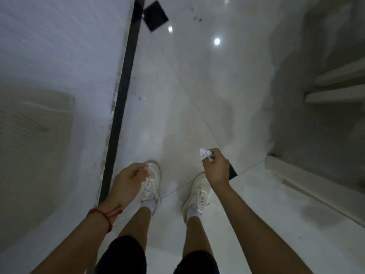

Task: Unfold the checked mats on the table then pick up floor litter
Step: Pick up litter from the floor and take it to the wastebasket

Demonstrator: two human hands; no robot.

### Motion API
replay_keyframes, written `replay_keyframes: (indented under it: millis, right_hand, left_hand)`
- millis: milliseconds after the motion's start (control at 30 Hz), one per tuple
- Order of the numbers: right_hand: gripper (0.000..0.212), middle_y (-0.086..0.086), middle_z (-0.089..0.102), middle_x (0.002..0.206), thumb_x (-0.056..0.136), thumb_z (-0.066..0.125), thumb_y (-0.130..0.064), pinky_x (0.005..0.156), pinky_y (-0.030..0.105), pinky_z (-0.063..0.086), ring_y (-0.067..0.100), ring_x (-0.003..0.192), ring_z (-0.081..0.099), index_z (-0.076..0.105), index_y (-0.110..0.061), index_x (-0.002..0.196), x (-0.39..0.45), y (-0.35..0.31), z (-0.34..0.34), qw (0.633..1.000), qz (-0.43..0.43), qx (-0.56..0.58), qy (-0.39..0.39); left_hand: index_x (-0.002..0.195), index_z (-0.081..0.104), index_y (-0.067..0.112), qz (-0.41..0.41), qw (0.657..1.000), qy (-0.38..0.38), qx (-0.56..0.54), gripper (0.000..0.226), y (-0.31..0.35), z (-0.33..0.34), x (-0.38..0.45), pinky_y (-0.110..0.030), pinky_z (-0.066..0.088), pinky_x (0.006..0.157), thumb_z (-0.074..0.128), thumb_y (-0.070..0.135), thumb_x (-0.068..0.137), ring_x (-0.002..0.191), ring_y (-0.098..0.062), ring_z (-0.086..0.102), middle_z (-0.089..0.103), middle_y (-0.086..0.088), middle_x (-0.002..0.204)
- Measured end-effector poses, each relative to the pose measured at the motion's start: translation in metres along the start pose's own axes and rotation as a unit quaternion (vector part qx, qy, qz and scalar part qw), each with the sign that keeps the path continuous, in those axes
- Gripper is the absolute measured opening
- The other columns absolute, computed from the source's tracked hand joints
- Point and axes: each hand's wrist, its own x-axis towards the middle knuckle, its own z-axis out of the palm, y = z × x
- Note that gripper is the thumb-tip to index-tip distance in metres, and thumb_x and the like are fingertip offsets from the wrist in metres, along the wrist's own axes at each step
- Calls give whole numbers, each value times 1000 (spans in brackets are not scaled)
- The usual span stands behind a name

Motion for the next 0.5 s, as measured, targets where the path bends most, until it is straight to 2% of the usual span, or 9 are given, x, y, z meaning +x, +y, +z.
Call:
replay_keyframes:
  millis: [67,167,233,300,400,467,500]
  right_hand:
    - [7,6,62,83,88,59,-9,57,1,38,16,78,57,61,-2,89,-27,-18,-33,999,11,22,25]
    - [9,10,61,80,86,58,-5,51,7,35,18,75,55,61,3,91,-68,-40,-80,997,26,31,64]
    - [7,10,59,78,86,58,-5,56,10,38,20,75,54,60,1,89,-99,-56,-106,994,46,47,83]
    - [5,15,59,78,85,60,-7,68,22,43,24,76,57,58,-3,85,-132,-70,-124,988,77,81,104]
    - [15,16,63,80,85,63,-15,83,41,53,35,85,64,60,0,84,-174,-92,-142,971,111,151,148]
    - [24,15,63,77,85,64,-20,84,50,53,37,84,65,62,4,86,-202,-109,-151,961,121,179,170]
    - [26,15,63,75,85,64,-22,83,50,53,36,80,65,63,4,86,-215,-117,-154,957,125,191,178]
  left_hand:
    - [94,62,23,19,1000,-11,-8,14,25,-10,-27,-35,46,91,50,17,93,93,-22,59,66,-6,96]
    - [88,63,26,61,998,-33,-1,15,61,-24,-69,-29,47,81,51,18,92,84,-15,59,66,0,88]
    - [90,63,21,72,996,-45,-4,13,82,-33,-96,-28,46,81,51,16,92,83,-16,59,65,-3,89]
    - [95,63,18,76,996,-57,3,13,97,-43,-122,-28,44,84,51,16,92,85,-17,58,65,-5,92]
    - [97,64,16,89,993,-71,17,14,115,-62,-158,-28,44,83,50,18,93,86,-18,58,64,-5,93]
    - [97,64,14,97,992,-78,31,14,126,-75,-179,-29,44,83,50,17,92,87,-19,58,64,-6,92]
    - [99,63,11,100,991,-82,36,16,131,-81,-188,-27,43,81,49,15,93,87,-19,57,64,-7,93]
